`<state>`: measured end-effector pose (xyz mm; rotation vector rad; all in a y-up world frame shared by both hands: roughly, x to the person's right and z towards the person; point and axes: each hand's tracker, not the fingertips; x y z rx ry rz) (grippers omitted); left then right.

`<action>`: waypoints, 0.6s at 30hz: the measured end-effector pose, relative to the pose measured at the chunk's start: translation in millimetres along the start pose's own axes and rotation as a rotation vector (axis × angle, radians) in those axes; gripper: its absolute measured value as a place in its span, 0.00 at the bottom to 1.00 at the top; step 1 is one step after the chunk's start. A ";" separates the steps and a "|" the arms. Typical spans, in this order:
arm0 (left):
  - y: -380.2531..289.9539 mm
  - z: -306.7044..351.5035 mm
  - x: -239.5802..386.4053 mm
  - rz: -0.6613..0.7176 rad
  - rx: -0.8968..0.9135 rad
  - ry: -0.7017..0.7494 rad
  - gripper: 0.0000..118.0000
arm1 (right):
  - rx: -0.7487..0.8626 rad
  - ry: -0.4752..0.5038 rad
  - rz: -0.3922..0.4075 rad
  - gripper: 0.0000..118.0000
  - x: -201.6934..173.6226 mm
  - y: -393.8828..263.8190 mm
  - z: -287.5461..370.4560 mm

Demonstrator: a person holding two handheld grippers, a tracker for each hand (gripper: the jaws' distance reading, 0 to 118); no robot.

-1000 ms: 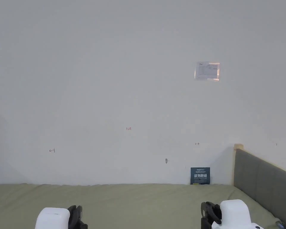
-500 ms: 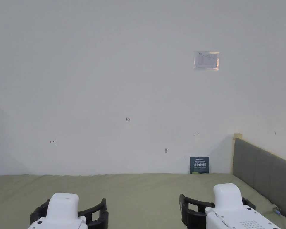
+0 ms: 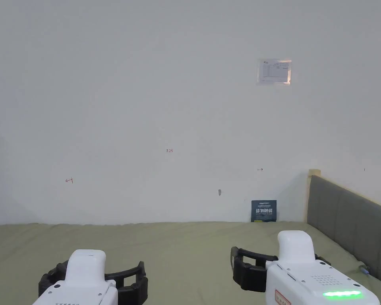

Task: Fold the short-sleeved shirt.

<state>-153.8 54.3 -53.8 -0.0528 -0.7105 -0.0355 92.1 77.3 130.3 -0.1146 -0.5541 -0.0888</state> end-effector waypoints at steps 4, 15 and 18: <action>0.0 1.8 -1.6 0.015 0.000 -0.002 1.00 | 0.006 -0.039 -0.012 0.97 -0.3 -1.2 0.3; 0.8 3.6 0.4 0.020 -0.003 -0.013 1.00 | 0.000 0.028 -0.137 0.97 12.3 -1.1 4.7; 0.4 3.9 2.1 0.018 -0.003 -0.013 1.00 | -0.012 0.001 -0.137 0.97 9.9 0.0 2.3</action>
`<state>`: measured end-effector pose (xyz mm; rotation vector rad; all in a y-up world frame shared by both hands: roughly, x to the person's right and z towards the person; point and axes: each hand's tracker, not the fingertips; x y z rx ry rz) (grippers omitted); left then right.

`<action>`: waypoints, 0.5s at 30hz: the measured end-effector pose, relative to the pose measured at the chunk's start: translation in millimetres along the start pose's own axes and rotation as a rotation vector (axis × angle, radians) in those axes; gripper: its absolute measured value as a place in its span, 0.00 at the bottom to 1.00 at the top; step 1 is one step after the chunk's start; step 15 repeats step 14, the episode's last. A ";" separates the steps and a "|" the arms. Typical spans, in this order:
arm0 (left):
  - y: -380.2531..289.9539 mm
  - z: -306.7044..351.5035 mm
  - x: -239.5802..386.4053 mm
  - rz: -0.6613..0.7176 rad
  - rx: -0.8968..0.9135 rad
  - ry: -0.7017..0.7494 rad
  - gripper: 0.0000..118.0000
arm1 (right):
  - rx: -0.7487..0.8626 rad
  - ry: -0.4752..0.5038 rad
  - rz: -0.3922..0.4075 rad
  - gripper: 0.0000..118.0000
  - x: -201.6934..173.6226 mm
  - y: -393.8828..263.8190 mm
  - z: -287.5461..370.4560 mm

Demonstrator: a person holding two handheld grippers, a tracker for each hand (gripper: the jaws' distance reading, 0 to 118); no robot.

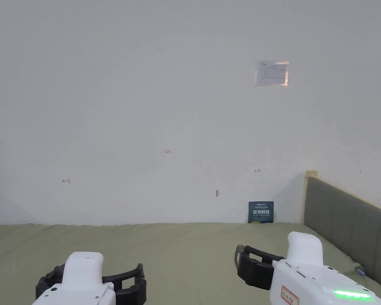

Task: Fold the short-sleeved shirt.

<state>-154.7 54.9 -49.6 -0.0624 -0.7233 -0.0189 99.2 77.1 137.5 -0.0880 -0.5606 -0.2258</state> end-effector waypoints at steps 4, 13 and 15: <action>0.7 0.5 1.6 -0.004 0.003 0.002 1.00 | -0.016 -0.053 0.074 0.97 -7.1 -3.4 -3.3; 6.3 3.5 -0.8 0.001 0.032 0.010 1.00 | -0.041 -0.110 0.127 0.97 -19.6 -7.2 -6.4; 6.2 3.6 -1.1 0.001 0.035 0.010 1.00 | -0.035 -0.118 0.152 0.97 -22.2 -7.7 -6.1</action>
